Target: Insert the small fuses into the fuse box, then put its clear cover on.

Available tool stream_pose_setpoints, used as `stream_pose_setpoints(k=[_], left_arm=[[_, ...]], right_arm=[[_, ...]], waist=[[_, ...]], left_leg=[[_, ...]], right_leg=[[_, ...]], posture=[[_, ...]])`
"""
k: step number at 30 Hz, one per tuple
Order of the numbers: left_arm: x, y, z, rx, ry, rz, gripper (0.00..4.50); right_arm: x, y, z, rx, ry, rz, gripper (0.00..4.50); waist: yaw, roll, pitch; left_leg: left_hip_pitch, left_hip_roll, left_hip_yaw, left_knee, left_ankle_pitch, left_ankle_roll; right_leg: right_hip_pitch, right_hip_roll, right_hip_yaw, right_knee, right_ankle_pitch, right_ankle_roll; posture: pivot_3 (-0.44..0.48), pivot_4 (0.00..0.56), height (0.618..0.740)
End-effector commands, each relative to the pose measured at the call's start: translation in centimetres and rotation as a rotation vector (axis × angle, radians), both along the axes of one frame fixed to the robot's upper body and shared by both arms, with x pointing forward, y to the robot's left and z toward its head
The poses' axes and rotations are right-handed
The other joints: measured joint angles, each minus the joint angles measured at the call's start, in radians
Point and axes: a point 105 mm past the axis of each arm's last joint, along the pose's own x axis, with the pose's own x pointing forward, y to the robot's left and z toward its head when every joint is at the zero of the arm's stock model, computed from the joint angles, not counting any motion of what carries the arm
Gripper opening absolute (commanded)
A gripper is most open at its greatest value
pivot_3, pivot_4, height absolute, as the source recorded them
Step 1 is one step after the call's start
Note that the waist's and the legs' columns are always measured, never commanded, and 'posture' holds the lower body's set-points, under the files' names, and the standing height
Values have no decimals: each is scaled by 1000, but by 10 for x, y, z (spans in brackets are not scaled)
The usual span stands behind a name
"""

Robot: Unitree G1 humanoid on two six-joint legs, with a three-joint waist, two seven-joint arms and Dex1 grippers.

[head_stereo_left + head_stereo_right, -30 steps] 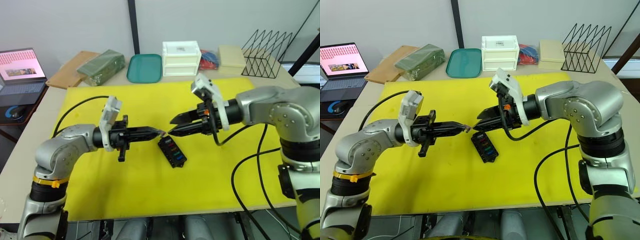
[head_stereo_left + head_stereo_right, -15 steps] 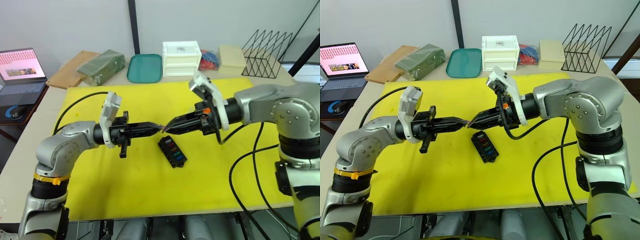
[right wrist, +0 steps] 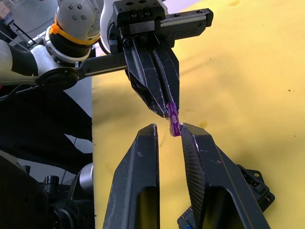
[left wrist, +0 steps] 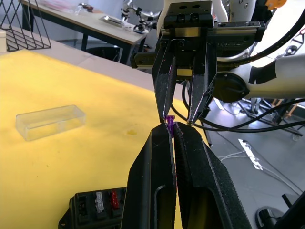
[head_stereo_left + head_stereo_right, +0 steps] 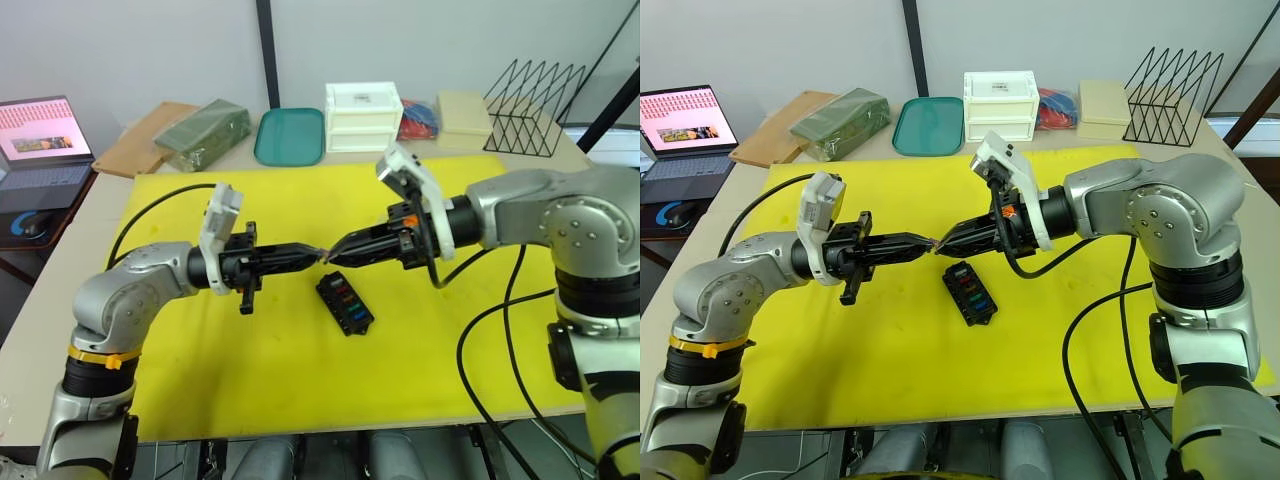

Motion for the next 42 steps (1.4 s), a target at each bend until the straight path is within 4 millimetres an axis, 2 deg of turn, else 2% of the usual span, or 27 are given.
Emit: stream_pose_setpoints(k=[1,3,10,14,18,20,22,28,33,42], left_arm=[[-2,-2,10,-11,-51,-12,0],[-2,-2,10,-11,-51,-11,0],[-2,-3,9,-1,-47,-4,0],[7,-1,1,76,-7,46,0],[11,2,-8,175,-31,63,1040],[13,6,-32,304,-76,75,1724],[14,9,-53,399,-98,72,2472],[20,6,-81,482,-148,89,4477],[21,1,-82,462,-160,108,4477],[18,0,-83,455,-168,117,4477]], right_arm=[[-4,2,9,24,-41,30,428],[-5,2,9,25,-42,31,39],[-5,3,11,18,-57,38,39],[-2,2,13,-31,-116,46,39],[5,-2,10,-148,-235,100,0],[17,-5,-1,-262,-400,197,0],[26,-6,-12,-353,-489,293,0],[50,2,-32,-448,-580,460,0],[71,10,-43,-503,-608,510,0],[77,13,-50,-546,-593,582,0]], waist=[[0,0,0],[0,0,0],[0,0,0],[1,0,0],[-1,0,0],[-3,0,0],[-5,0,0],[-3,0,0],[-3,0,0],[-7,0,0]], left_leg=[[0,0,0,0,0,0],[0,0,0,0,0,0],[0,0,0,0,0,0],[0,0,0,0,0,0],[0,0,0,-1,0,0],[0,0,0,-1,0,0],[0,0,1,-1,0,0],[-1,0,1,-1,0,0],[-1,0,1,-1,0,0],[-1,0,1,-1,0,0]], right_leg=[[0,0,0,0,0,0],[0,0,0,0,0,0],[0,0,0,0,0,0],[0,0,0,0,0,0],[0,0,0,0,0,0],[-1,0,0,0,0,0],[-1,0,0,0,0,0],[-2,0,0,0,0,0],[-2,1,0,0,0,0],[-2,1,0,1,0,0]], posture=[[0,150,740],[0,150,740],[0,150,740],[0,150,740],[0,150,740],[0,150,740],[0,150,740],[0,150,740],[0,150,740],[0,150,740]])
